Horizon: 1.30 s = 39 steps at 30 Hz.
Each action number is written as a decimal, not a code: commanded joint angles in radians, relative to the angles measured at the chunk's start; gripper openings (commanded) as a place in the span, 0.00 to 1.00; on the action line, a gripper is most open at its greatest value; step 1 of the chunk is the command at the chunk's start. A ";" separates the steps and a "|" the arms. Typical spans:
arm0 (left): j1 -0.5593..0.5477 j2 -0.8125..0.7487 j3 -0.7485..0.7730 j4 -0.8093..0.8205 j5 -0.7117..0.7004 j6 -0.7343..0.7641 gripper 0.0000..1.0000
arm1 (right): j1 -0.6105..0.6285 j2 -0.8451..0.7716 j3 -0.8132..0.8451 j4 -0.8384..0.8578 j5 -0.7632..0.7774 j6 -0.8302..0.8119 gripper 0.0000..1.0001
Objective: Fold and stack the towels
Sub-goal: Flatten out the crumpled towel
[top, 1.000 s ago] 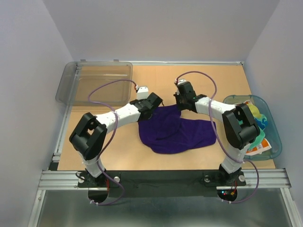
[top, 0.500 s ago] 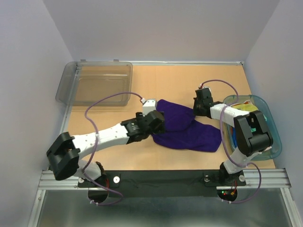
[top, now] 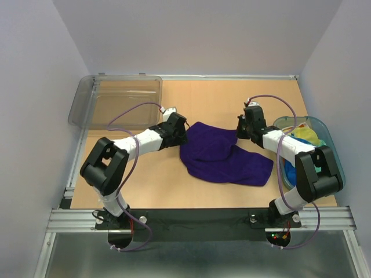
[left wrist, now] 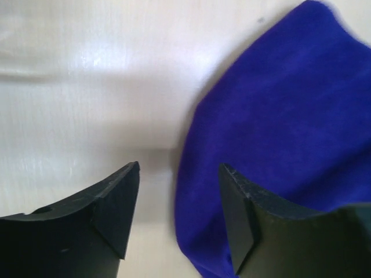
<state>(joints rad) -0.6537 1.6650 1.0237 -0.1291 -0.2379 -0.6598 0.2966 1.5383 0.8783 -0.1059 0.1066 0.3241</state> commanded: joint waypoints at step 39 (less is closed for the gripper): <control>-0.265 -0.470 0.745 -0.299 -0.328 0.413 0.00 | 0.006 -0.544 0.568 -0.012 0.088 -0.378 0.01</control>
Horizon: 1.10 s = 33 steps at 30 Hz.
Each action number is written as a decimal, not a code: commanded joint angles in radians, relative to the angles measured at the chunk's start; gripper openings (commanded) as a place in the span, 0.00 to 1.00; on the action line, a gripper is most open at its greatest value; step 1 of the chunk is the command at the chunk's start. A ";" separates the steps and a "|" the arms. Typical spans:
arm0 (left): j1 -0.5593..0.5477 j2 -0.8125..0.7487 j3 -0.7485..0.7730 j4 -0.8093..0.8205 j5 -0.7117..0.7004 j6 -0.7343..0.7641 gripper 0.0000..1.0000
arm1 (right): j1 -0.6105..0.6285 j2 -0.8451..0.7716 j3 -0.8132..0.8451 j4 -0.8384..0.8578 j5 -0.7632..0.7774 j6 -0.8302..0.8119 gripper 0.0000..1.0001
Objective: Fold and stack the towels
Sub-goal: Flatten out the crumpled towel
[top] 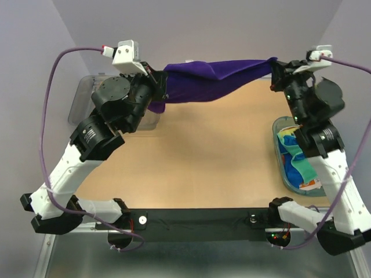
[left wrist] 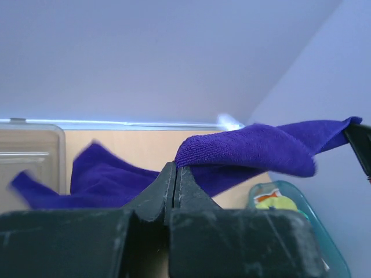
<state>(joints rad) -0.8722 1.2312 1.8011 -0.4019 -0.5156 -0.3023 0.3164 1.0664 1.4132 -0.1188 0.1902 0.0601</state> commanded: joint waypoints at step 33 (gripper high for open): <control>0.213 0.562 -0.523 0.319 0.291 -0.304 0.17 | -0.071 0.642 -0.062 0.108 0.198 -0.034 0.01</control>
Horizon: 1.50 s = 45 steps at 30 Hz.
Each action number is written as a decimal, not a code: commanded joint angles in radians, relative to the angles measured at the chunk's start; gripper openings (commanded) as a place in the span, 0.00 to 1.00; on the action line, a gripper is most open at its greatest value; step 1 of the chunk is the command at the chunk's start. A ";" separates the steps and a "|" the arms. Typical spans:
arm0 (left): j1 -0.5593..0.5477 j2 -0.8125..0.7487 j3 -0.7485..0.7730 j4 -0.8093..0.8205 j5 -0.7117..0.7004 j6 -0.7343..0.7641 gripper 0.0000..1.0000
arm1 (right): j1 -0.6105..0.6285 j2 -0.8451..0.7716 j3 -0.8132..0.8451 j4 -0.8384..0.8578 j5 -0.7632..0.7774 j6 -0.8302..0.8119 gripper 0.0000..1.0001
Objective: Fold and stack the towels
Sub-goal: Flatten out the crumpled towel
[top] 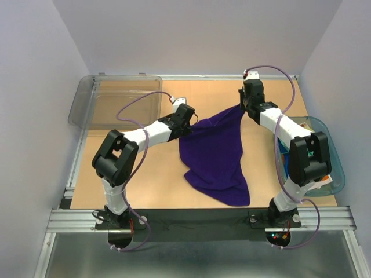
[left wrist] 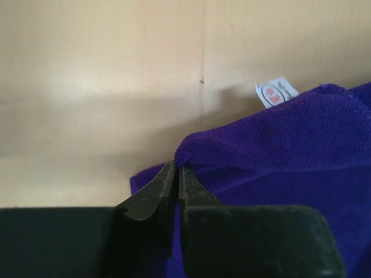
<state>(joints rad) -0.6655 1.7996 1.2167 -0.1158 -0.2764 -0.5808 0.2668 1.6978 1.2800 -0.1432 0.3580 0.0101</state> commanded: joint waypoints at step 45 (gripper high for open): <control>-0.002 0.245 0.239 0.042 0.307 0.130 0.54 | -0.023 -0.139 -0.327 0.215 -0.225 0.174 0.02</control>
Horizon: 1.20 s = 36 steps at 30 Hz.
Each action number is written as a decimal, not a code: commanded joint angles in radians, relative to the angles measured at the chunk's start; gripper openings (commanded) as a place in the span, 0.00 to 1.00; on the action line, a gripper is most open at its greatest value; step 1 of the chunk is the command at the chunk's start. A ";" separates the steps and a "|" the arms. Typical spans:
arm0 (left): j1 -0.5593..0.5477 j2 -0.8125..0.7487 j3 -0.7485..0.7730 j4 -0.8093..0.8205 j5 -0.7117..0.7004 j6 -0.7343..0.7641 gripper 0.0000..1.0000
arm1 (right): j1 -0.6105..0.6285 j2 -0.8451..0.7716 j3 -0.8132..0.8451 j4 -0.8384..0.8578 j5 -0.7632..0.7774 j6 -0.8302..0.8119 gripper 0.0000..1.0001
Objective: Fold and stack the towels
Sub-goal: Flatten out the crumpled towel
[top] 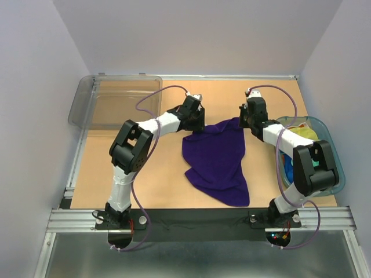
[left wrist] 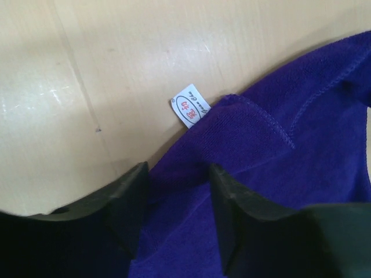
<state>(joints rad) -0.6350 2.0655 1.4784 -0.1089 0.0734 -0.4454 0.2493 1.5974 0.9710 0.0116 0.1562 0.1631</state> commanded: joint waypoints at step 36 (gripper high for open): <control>-0.295 -0.340 -0.159 -0.078 -0.833 0.042 0.00 | -0.002 -0.209 -0.127 0.145 0.032 0.184 0.01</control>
<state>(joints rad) -0.9268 1.8183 1.2690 -0.1257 -0.5911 -0.4538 0.2493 1.4513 0.8021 0.0902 0.1825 0.3481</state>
